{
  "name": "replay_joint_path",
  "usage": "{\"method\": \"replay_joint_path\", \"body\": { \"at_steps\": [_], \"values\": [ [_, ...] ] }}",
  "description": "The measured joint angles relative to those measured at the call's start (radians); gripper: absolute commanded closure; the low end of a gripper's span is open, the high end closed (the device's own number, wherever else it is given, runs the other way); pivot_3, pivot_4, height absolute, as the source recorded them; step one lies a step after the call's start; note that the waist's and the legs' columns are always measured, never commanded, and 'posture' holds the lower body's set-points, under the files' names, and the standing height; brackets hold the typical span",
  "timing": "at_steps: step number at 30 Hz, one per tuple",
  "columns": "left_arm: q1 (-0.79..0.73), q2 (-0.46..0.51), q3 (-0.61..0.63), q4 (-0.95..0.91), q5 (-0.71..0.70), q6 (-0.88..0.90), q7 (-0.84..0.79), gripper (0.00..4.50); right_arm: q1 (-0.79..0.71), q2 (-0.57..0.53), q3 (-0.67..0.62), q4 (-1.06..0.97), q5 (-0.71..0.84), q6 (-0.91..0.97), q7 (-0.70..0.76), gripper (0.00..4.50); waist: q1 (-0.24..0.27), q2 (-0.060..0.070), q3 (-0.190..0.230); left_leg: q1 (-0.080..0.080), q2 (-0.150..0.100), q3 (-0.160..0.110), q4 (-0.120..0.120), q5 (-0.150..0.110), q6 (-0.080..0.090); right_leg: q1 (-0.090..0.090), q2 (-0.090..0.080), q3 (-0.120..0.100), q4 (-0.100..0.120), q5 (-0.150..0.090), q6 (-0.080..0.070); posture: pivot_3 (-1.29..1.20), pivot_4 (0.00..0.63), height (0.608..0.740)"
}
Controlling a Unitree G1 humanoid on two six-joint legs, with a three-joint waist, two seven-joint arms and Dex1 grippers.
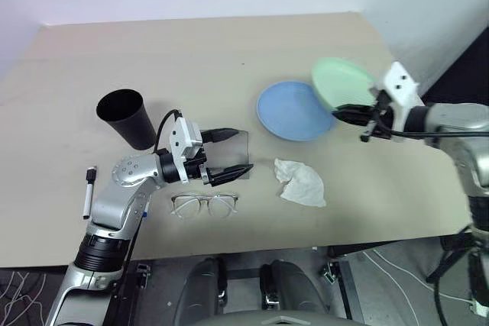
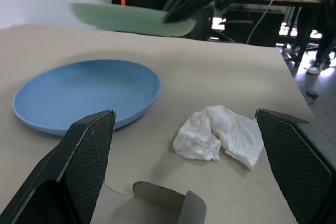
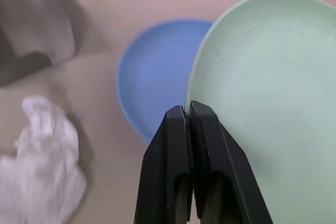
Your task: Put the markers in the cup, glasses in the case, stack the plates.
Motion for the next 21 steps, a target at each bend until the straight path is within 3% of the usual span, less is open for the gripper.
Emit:
{"method": "replay_joint_path", "body": {
  "at_steps": [5, 12, 21],
  "values": [
    [0.029, 0.002, 0.007, -0.03, 0.0, -0.001, 0.029, 0.0, -0.095, 0.096, 0.108, 0.191, -0.107, -0.139, 0.01, 4.46, 0.003, 0.0, 0.0, 0.0, 0.0, 0.0, 0.0, 0.0, 0.0, 0.0, 0.0, 0.0, 0.0, 0.0, 0.0, 0.0, 0.15, 0.715],
    [0.09, 0.009, 0.015, -0.08, 0.0, -0.001, 0.061, 0.0, -0.141, 0.159, 0.214, 0.287, -0.183, -0.171, 0.071, 4.46, 0.001, 0.0, 0.0, 0.0, 0.0, 0.0, 0.0, 0.0, 0.0, 0.0, -0.001, 0.0, 0.001, 0.0, 0.0, 0.0, 0.15, 0.715],
    [0.124, 0.016, 0.021, -0.087, 0.002, -0.012, 0.076, 0.0, -0.174, 0.201, 0.235, 0.337, -0.214, -0.153, 0.126, 4.46, 0.001, 0.0, 0.0, 0.001, 0.0, 0.0, 0.0, 0.0, 0.0, 0.0, -0.001, 0.0, 0.002, 0.0, 0.0, 0.0, 0.15, 0.715]
  ]
}}
